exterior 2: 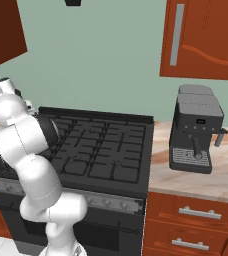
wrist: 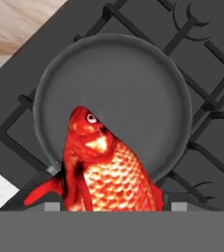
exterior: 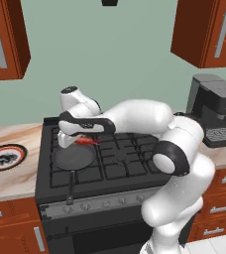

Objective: Place the fish on the plate and place the cucumber on the same plate.

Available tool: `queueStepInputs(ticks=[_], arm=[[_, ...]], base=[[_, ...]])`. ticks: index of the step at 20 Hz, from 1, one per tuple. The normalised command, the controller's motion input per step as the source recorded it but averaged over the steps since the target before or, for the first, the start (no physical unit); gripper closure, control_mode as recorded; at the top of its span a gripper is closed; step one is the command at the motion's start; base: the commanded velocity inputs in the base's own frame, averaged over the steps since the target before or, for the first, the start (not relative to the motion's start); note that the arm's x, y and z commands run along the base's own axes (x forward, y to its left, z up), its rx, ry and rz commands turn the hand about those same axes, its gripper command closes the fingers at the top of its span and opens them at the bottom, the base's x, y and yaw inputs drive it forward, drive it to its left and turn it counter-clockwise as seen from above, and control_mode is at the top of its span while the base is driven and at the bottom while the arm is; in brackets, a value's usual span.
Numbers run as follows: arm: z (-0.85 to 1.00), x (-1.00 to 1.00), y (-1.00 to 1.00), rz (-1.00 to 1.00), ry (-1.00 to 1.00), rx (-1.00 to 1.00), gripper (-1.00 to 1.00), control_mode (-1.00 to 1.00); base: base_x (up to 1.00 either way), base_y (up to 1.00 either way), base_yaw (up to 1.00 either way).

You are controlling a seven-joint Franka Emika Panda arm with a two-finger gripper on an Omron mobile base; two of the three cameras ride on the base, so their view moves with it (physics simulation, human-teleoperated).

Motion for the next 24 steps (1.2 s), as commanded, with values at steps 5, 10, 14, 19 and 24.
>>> queueStepInputs(ticks=[5, 10, 14, 19, 24], arm=[[0.33, -0.38, -0.37, 0.0, -0.03, 0.04, 1.0, -1.0], [0.3, -0.41, -0.41, 0.0, -0.02, 0.09, 1.0, -1.0], [0.3, -0.36, -0.36, 0.0, 0.0, 0.07, 1.0, -1.0], [0.18, -0.27, -0.17, -0.01, 0.0, 0.03, 1.0, -1.0], [0.1, -0.16, -0.12, 0.0, 0.0, 0.0, 1.0, -1.0]], base=[[0.0, 0.0, 0.0], [0.0, 0.0, 0.0], [0.0, 0.0, 0.0], [0.0, 0.0, 0.0], [0.0, 0.0, 0.0]])
